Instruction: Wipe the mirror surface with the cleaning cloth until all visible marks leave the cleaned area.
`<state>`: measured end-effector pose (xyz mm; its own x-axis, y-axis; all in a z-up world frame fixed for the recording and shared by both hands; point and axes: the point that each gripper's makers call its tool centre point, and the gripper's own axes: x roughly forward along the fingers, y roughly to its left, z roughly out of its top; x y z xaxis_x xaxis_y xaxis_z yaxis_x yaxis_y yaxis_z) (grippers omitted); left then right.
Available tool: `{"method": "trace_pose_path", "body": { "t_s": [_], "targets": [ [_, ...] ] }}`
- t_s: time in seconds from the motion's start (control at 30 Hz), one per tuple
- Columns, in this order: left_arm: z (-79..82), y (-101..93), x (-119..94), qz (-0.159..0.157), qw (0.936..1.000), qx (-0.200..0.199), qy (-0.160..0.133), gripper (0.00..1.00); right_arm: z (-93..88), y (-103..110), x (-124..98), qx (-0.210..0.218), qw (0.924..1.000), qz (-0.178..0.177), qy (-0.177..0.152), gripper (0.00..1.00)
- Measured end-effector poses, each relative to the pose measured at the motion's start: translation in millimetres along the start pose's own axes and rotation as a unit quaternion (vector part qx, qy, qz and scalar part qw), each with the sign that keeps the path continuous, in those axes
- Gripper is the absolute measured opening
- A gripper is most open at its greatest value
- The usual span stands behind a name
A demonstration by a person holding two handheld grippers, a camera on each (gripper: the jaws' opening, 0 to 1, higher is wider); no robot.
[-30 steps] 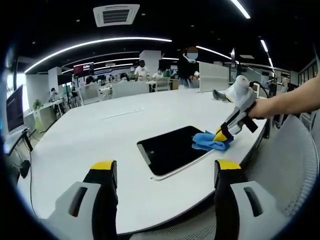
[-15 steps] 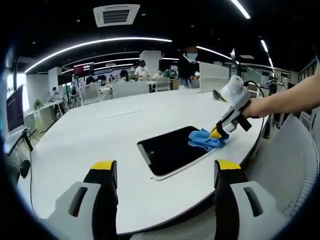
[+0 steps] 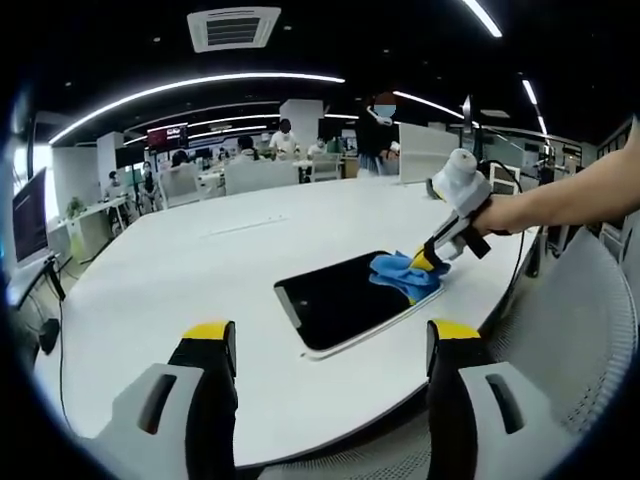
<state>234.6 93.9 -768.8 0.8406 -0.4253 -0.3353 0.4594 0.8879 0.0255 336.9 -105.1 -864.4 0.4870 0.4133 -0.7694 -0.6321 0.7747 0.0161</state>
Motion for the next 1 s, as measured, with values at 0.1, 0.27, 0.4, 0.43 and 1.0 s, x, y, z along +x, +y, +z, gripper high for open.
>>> {"method": "trace_pose_path", "body": {
  "t_s": [0.1, 0.27, 0.4, 0.43, 1.0],
  "targets": [
    [-0.8, -0.4, 0.1, -0.001, 1.0000, 0.000, 0.002, 0.76, 1.2, 2.6, -1.1, -0.003, 1.0000, -0.002, 0.000, 0.00],
    [-0.9, -0.6, 0.4, -0.001, 1.0000, 0.000, 0.002, 0.76, 4.0, 2.9, -1.0, -0.003, 1.0000, -0.006, -0.001, 0.00],
    [-0.8, -0.5, 0.6, -0.001, 1.0000, 0.000, 0.002, 0.76, 7.0, 0.3, 0.7, -0.002, 0.9999, -0.010, 0.000, 0.00],
    [-0.6, -0.5, 0.6, -0.001, 1.0000, 0.000, 0.002, 0.76, 8.1, -0.7, 1.4, 0.000, 0.9999, -0.011, 0.000, 0.00],
    [-1.1, 0.3, 0.7, -0.001, 1.0000, 0.000, 0.001, 0.76, 22.8, -21.4, 15.8, 0.006, 0.9994, -0.033, 0.002, 0.00]
  ]
}}
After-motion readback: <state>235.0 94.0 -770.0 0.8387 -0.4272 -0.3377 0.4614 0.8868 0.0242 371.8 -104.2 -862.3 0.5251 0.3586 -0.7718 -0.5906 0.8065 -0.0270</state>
